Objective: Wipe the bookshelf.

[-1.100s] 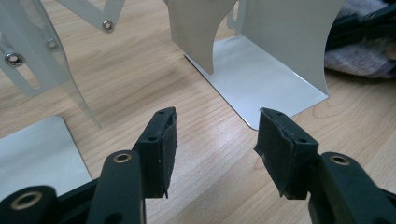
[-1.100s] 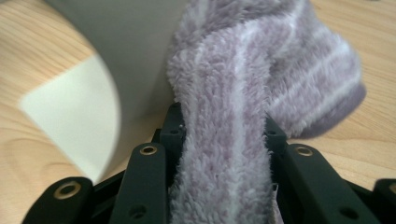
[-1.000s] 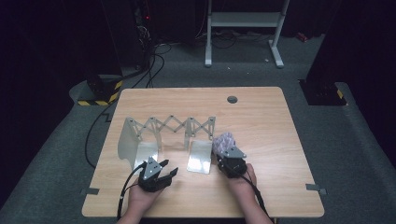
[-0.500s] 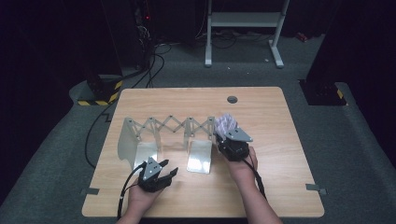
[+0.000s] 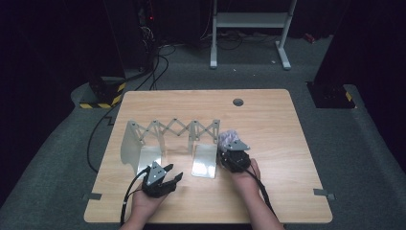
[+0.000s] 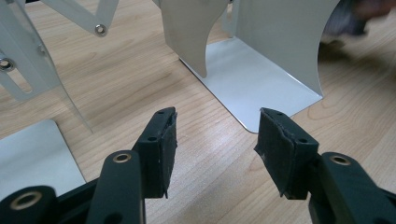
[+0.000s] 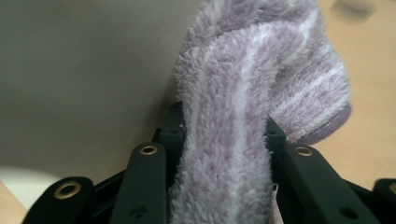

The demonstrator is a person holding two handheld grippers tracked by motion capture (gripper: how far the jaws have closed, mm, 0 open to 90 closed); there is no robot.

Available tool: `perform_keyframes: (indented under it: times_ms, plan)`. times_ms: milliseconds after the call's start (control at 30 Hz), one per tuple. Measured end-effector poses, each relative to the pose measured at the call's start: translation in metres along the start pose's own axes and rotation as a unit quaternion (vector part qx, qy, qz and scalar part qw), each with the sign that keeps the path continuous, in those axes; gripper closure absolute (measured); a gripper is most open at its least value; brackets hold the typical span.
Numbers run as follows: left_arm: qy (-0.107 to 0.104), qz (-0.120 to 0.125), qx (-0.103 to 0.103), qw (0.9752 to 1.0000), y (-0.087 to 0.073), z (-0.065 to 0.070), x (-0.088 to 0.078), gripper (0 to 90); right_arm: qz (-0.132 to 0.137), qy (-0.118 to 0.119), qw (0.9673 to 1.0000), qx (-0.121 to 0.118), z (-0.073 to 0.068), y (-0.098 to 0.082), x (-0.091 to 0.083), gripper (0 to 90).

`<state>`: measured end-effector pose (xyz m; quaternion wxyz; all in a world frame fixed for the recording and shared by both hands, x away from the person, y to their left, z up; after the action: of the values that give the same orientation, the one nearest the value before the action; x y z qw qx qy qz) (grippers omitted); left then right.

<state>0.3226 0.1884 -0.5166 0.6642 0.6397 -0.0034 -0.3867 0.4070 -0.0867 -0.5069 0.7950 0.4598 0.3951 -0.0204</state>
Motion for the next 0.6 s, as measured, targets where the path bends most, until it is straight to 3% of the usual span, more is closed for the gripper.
perform_keyframes:
  times_ms: [67,167,333,467,600]
  plan:
    - [-0.001,-0.001,0.001,1.0,0.0,0.0,0.0,47.3,-0.012,0.012,0.9997,-0.017,-0.005,-0.009,0.005,64.8]
    - [0.002,-0.003,-0.001,1.0,0.0,0.001,0.001,48.5,0.005,0.028,0.9996,-0.004,0.0,-0.014,-0.009,64.8]
    - [-0.002,-0.004,0.002,1.0,0.0,0.004,0.003,48.6,0.038,0.006,0.9993,-0.004,0.013,-0.028,-0.05,64.4]
    - [-0.005,-0.005,-0.002,1.0,0.0,0.008,0.005,50.8,0.04,-0.02,0.999,-0.003,0.022,-0.051,-0.075,63.8]
    - [-0.008,0.0,-0.006,0.9999,0.003,0.015,0.007,61.3,0.033,-0.043,0.9985,-0.006,0.025,-0.073,-0.091,63.8]
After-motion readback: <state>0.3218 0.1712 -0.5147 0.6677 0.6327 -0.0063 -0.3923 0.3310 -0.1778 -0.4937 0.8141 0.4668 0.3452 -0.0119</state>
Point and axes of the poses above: each handheld gripper's, and its own axes: x roughly forward along the jaws, y roughly out of its top, z roughly to its right, the point moved 1 cm from there along x, roughly forward along the jaws, and after that the axes turned 13 degrees about -x, right-handed, at the moved point
